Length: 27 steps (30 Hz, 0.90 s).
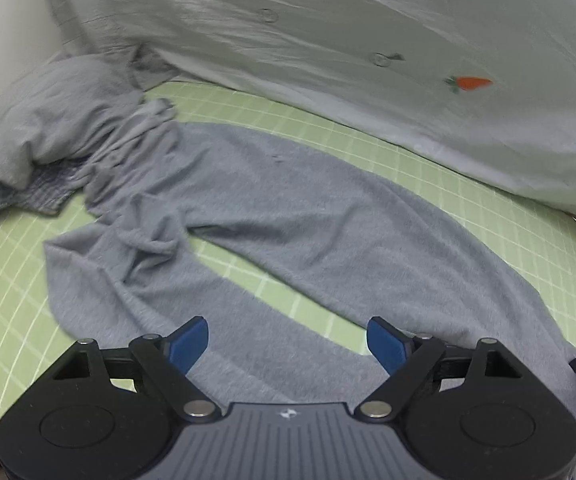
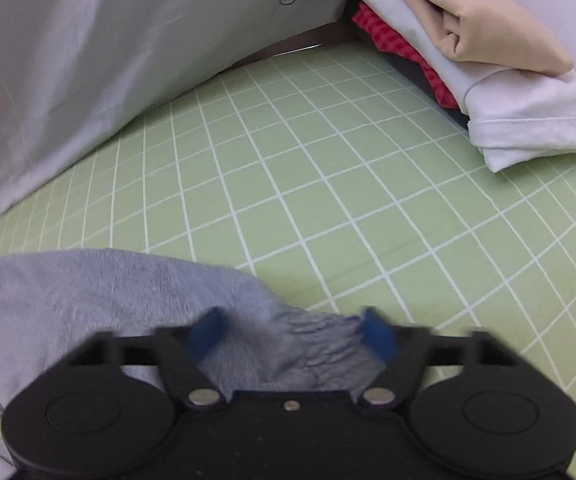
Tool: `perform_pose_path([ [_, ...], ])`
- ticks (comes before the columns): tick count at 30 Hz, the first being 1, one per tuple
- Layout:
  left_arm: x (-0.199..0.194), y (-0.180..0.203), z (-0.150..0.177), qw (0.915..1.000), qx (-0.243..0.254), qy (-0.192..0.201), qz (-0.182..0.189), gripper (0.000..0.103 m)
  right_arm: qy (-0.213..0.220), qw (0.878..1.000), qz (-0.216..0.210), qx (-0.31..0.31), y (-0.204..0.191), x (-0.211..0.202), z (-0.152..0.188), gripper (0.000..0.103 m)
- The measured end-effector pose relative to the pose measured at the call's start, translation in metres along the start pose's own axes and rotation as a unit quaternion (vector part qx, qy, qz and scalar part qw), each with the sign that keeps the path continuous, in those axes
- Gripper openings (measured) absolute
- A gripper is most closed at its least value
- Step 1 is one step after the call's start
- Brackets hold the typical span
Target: Fold clothes
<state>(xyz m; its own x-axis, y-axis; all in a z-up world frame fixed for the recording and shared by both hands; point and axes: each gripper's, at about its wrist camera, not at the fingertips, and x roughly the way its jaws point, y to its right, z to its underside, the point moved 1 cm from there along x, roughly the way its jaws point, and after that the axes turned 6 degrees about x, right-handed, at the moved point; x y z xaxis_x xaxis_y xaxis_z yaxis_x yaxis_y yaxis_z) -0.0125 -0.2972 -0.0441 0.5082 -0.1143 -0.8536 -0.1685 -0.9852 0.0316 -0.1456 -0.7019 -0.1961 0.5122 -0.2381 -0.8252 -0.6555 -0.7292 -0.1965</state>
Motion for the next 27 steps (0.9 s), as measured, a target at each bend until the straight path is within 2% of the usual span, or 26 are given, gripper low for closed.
perform_pose_path([
  [1,0.0,0.001,0.001,1.0,0.004,0.0,0.004,0.087,0.001,1.0,0.002,-0.008,-0.003,-0.001,0.002,0.034],
  [3,-0.001,0.002,0.005,0.9999,0.008,0.0,0.01,0.087,0.015,0.999,0.004,-0.038,-0.009,-0.012,0.011,0.014],
  [6,-0.007,-0.001,0.016,0.9998,0.006,-0.001,0.018,0.087,0.065,0.992,0.018,-0.104,-0.028,-0.049,0.033,0.01],
  [8,-0.01,-0.001,0.026,0.9997,0.01,-0.004,0.02,0.087,0.102,0.983,0.025,-0.151,-0.043,-0.076,0.053,0.01],
  [10,-0.012,-0.002,0.035,0.9996,0.014,-0.01,0.023,0.087,0.115,0.972,0.023,-0.202,-0.056,-0.091,0.079,0.01],
  [12,-0.015,-0.005,0.044,0.9992,0.016,-0.017,0.031,0.087,0.091,0.968,0.012,-0.234,-0.064,-0.092,0.108,0.01],
  [15,-0.022,-0.012,0.057,0.9987,0.025,-0.021,0.041,0.087,0.021,0.975,-0.016,-0.219,-0.061,-0.083,0.144,0.01],
  [16,-0.025,-0.014,0.06,0.9985,0.031,-0.021,0.041,0.087,0.015,0.977,-0.022,-0.211,-0.059,-0.085,0.15,0.01],
  [17,-0.027,-0.017,0.063,0.9983,0.036,-0.02,0.041,0.087,0.017,0.979,-0.025,-0.202,-0.057,-0.089,0.152,0.012],
  [22,-0.038,-0.036,0.07,0.9982,0.048,-0.017,0.034,0.087,0.023,0.991,-0.043,-0.126,-0.048,-0.105,0.143,0.037],
  [27,-0.038,-0.056,0.073,0.9988,0.036,-0.024,0.023,0.087,0.074,0.995,-0.048,-0.053,-0.041,-0.127,0.133,0.06],
])
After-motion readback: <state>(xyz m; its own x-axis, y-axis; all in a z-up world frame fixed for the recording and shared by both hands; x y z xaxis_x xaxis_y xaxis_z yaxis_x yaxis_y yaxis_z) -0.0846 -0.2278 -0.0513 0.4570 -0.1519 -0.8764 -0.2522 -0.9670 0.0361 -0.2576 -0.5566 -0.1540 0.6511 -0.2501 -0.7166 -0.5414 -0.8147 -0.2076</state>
